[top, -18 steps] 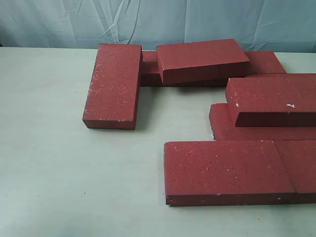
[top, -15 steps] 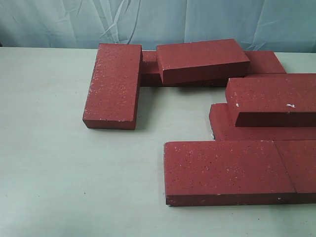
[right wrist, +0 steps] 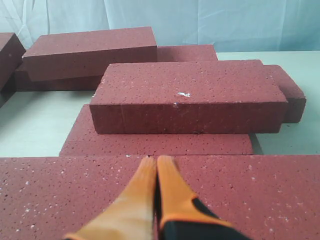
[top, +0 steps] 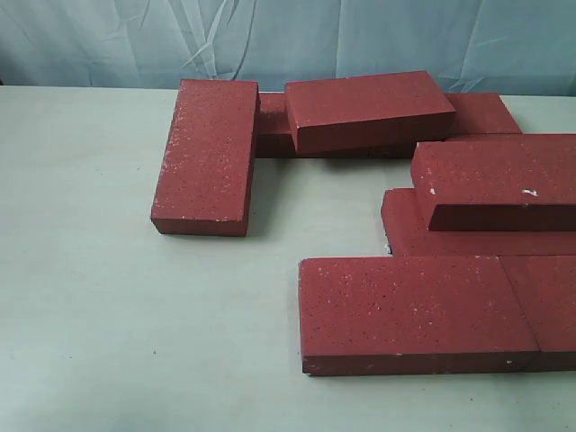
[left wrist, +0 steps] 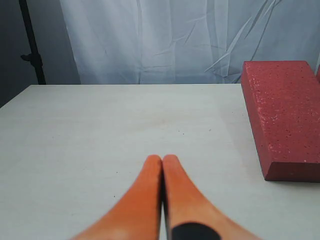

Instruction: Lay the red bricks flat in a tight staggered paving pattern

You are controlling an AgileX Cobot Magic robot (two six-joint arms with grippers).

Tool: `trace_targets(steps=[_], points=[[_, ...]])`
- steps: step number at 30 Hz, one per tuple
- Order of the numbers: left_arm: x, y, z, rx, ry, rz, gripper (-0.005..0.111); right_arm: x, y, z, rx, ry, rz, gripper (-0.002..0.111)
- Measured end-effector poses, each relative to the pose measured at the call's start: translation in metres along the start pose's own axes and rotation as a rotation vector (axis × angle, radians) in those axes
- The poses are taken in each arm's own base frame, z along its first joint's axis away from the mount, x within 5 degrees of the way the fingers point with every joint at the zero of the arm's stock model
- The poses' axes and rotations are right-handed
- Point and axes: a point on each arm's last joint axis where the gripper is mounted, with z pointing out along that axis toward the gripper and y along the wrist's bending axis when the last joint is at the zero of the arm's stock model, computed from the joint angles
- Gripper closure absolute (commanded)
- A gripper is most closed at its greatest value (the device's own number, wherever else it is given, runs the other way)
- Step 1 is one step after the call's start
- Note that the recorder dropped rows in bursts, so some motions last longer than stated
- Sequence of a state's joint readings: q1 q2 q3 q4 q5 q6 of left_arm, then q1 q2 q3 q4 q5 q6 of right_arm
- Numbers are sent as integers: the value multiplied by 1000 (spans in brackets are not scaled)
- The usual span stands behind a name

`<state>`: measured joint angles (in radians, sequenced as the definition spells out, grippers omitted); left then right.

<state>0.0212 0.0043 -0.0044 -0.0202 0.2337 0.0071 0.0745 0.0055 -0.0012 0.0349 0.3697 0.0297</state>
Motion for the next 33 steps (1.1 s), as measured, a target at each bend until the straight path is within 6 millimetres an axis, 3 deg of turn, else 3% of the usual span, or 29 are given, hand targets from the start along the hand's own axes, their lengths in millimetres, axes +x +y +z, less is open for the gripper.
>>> trace_targets(steps=[7, 17, 33], points=[[0, 0, 0, 0, 0, 0, 107, -6, 0, 0, -2, -61, 0, 109], [0, 0, 0, 0, 0, 0, 107, -37, 1, -8, -12, -420, 0, 109], [0, 0, 0, 0, 0, 0, 107, -53, 2, -17, -18, -617, 0, 109]])
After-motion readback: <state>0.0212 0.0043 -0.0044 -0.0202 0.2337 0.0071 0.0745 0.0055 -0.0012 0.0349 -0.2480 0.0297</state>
